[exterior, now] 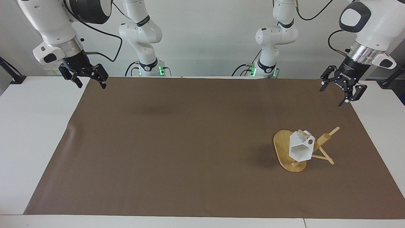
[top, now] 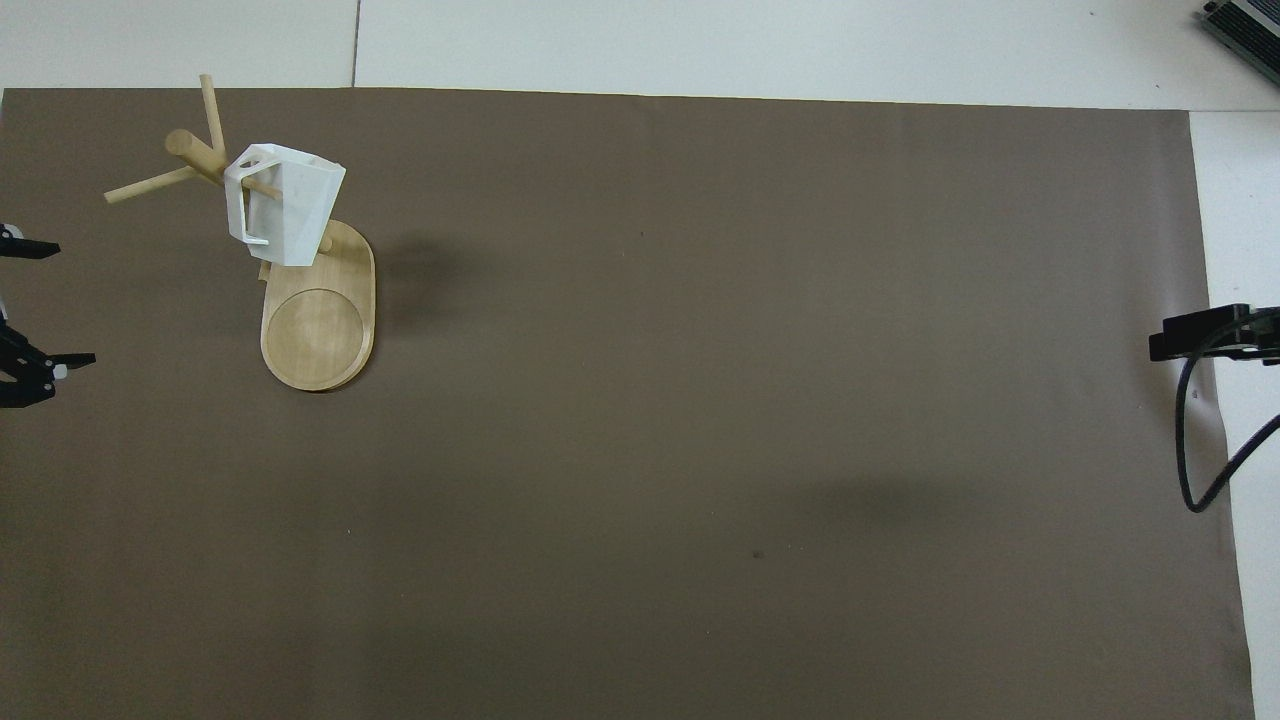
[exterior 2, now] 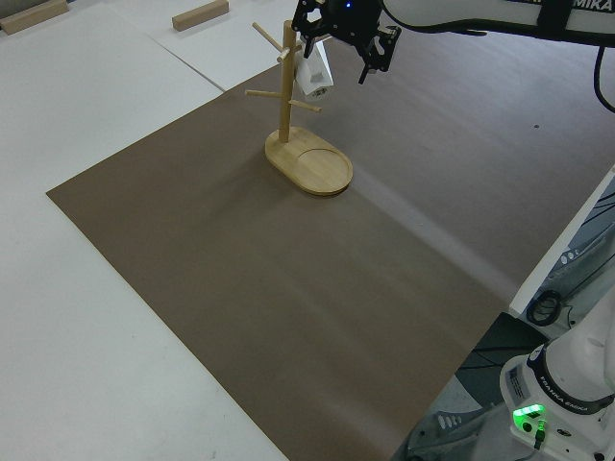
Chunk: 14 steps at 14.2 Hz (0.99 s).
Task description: Hang cup on rack
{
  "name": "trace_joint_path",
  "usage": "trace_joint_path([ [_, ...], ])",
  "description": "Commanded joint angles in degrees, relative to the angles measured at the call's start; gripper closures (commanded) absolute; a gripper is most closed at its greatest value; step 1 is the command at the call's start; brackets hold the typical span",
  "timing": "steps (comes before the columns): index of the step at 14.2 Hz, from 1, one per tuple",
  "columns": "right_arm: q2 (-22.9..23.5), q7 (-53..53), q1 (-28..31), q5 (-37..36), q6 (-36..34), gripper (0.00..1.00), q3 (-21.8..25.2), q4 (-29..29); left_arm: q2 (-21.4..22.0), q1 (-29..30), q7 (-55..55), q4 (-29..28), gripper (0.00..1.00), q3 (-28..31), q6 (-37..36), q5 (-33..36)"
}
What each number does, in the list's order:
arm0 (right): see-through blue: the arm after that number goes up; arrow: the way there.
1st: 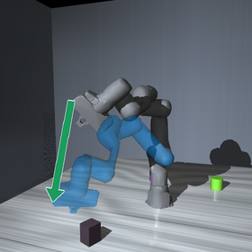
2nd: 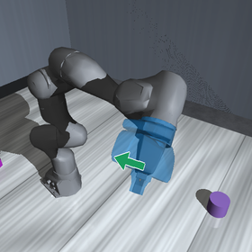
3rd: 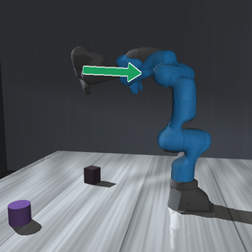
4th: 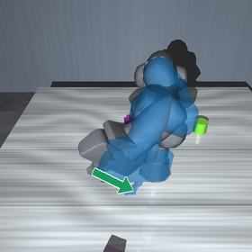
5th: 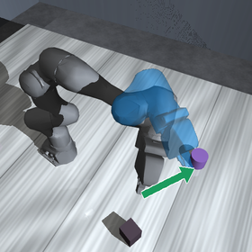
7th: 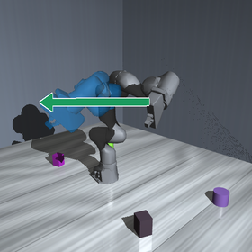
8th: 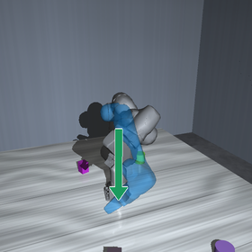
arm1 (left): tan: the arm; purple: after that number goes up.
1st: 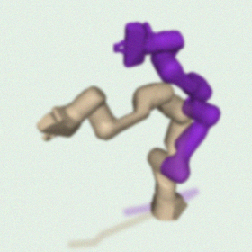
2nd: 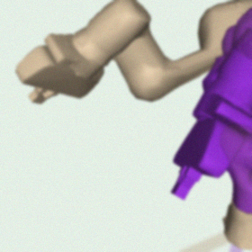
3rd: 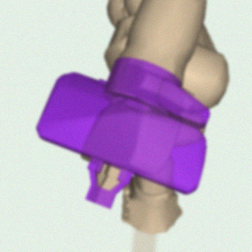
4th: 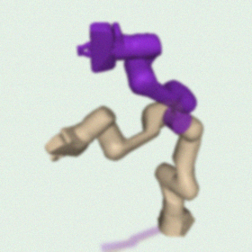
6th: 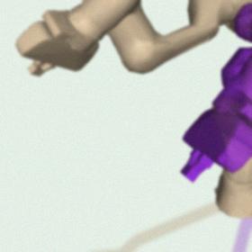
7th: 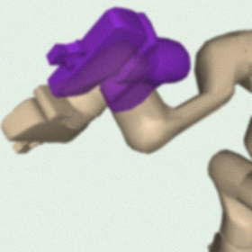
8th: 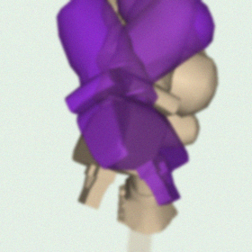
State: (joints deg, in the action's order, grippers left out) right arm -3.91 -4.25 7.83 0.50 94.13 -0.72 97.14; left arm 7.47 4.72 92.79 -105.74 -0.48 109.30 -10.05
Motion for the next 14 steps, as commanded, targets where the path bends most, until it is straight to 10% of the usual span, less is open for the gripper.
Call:
trace_joint_path([
  [1,-0.7,0.9,0.0,-0.9,-0.1,0.00,0.1,0.4,-0.5,-1.3,-16.0,1.1,0.00,0.3,-1.6,1.3],
  [14,-0.7,1.1,-0.1,0.0,-0.3,0.00,0.0,0.5,1.0,-4.2,-88.5,0.9,0.00,-0.8,-14.1,8.6],
])
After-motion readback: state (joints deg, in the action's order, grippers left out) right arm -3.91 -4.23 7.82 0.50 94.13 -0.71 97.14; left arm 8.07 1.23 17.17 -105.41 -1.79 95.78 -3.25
